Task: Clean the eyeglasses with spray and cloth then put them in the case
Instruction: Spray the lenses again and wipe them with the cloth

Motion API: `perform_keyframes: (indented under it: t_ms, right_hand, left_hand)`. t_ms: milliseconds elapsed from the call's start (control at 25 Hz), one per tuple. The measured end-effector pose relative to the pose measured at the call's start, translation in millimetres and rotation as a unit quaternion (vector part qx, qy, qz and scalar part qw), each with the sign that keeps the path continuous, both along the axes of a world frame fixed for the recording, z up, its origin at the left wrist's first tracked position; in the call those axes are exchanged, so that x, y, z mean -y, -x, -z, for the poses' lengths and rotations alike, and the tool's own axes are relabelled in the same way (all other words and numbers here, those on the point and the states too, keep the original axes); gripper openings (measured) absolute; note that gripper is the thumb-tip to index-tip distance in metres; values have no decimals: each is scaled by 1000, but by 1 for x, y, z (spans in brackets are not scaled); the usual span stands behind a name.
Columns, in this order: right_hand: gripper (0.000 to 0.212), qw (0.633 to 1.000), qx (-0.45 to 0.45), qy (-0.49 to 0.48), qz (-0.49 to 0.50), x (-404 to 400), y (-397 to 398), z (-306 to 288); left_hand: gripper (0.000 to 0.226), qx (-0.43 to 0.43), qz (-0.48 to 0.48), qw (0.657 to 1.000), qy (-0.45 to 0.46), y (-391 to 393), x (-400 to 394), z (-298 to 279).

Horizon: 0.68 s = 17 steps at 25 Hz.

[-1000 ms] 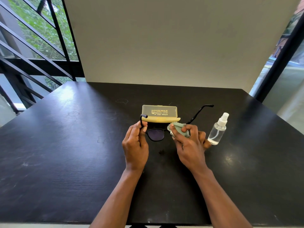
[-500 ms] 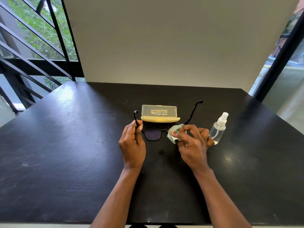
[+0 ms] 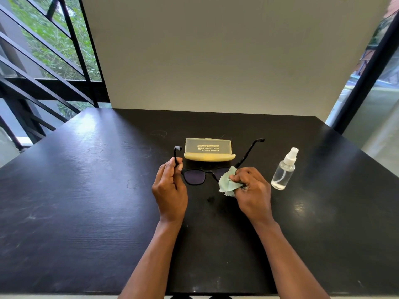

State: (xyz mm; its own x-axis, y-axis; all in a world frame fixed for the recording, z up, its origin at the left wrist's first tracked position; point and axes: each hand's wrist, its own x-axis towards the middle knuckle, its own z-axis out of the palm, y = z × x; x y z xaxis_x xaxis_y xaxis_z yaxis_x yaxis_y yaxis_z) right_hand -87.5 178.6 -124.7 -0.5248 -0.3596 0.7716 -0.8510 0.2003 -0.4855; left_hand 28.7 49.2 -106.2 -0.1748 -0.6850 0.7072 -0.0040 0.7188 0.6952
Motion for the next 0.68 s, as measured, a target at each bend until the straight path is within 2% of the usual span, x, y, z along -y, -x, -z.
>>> perform_keyframes:
  t_ms: [160,280,400,480,560,680]
  right_hand:
    - [20,999,44,12,-23,-1,2,2]
    - [32,990,135,27,1,-1,4,1]
    - [47,949,312,52,0,0,4,-3]
    - [48,910,402,88,-41,0,4,-5]
    - [42,883,446,123,-82,0,2,-9]
    - [27,872,460,120,-115,0,-1,-11]
  left_hand:
    - [15,-10,-9,1000,-16,-1,1,0]
    - [14,-22,-26,998,-46,-1,3,-2]
    - [16,-22,-31,997,-65,-1,4,-2]
    - [16,-22,-33,997,-73,-2,5,-1]
    - [16,-26,-36,996,-82,-3,6,-1]
    - [17,-29,-40,995,-83,-3,6,-1]
